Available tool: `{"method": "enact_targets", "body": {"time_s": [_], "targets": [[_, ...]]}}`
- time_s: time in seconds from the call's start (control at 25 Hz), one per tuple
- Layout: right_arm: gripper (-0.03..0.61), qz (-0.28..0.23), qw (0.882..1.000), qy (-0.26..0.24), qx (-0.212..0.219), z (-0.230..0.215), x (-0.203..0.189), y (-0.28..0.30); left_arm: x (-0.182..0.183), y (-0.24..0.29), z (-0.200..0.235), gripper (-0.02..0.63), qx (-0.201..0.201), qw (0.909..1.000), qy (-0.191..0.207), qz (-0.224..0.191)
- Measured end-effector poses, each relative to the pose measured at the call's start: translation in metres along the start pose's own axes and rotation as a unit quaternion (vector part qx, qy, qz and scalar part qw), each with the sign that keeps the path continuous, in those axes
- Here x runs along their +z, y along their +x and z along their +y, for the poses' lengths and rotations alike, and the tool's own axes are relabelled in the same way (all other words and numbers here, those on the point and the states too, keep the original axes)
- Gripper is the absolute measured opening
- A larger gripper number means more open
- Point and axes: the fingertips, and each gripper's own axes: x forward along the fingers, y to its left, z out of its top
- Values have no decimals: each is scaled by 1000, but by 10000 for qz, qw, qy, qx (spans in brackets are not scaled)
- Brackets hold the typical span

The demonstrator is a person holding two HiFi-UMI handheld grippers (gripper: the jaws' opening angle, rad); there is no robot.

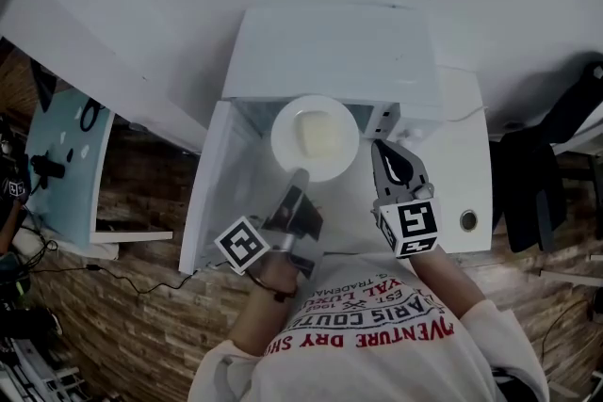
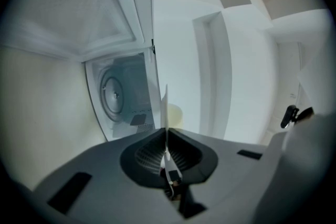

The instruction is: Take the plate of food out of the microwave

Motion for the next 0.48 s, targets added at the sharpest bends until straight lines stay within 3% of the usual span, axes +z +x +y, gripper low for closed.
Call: {"method": "enact_targets", "body": {"time_s": [0.48], "targets": [[3, 115, 9999, 58, -8, -9, -9, -2, -7, 7, 4, 17, 11, 10000, -11, 18]]}}
